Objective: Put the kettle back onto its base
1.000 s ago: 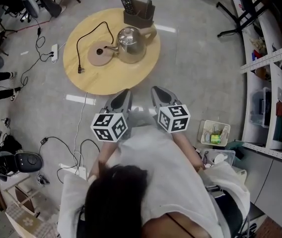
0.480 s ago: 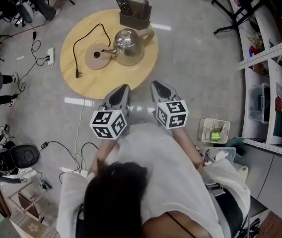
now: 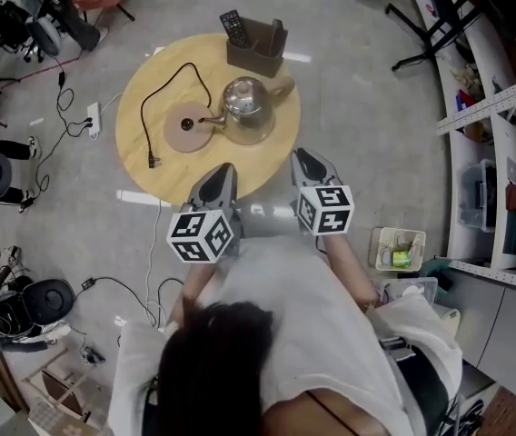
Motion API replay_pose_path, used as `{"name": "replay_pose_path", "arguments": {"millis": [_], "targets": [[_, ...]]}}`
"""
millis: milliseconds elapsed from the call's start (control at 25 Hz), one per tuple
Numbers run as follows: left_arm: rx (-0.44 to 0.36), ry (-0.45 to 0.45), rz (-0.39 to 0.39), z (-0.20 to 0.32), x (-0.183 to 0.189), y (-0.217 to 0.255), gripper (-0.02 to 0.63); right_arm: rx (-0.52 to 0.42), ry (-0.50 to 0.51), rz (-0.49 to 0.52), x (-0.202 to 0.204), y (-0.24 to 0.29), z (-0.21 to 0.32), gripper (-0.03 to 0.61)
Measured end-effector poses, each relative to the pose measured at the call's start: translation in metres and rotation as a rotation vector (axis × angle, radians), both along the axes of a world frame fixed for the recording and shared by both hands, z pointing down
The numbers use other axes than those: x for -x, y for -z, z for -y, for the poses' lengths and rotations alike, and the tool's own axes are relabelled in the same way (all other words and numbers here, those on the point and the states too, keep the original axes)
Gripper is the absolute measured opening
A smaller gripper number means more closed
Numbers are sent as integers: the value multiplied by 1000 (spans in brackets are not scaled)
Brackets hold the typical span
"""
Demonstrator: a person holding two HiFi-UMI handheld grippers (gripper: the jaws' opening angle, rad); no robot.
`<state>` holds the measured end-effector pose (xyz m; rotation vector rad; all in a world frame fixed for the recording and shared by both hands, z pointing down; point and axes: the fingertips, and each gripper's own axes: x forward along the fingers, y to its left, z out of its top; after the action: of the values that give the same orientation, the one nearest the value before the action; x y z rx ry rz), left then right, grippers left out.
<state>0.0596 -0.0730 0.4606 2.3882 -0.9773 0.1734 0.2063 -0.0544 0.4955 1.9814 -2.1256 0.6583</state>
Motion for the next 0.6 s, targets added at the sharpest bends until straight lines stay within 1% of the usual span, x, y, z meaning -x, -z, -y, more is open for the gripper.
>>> {"name": "replay_pose_path", "arguments": {"millis": [200, 240, 280, 320, 480, 600], "targets": [[11, 15, 9, 30, 15, -2, 34, -38, -3, 3, -4, 7, 31, 40], [12, 19, 10, 35, 18, -3, 34, -38, -4, 2, -5, 6, 37, 68], [14, 23, 10, 40, 21, -3, 34, -38, -5, 3, -6, 6, 43, 112], [15, 26, 12, 45, 24, -4, 34, -40, -10, 2, -7, 6, 49, 130], [28, 21, 36, 59, 33, -10, 34, -57, -56, -32, -19, 6, 69, 138], [46, 19, 44, 67, 38, -15, 34, -73, -59, -55, -26, 6, 84, 193]]}}
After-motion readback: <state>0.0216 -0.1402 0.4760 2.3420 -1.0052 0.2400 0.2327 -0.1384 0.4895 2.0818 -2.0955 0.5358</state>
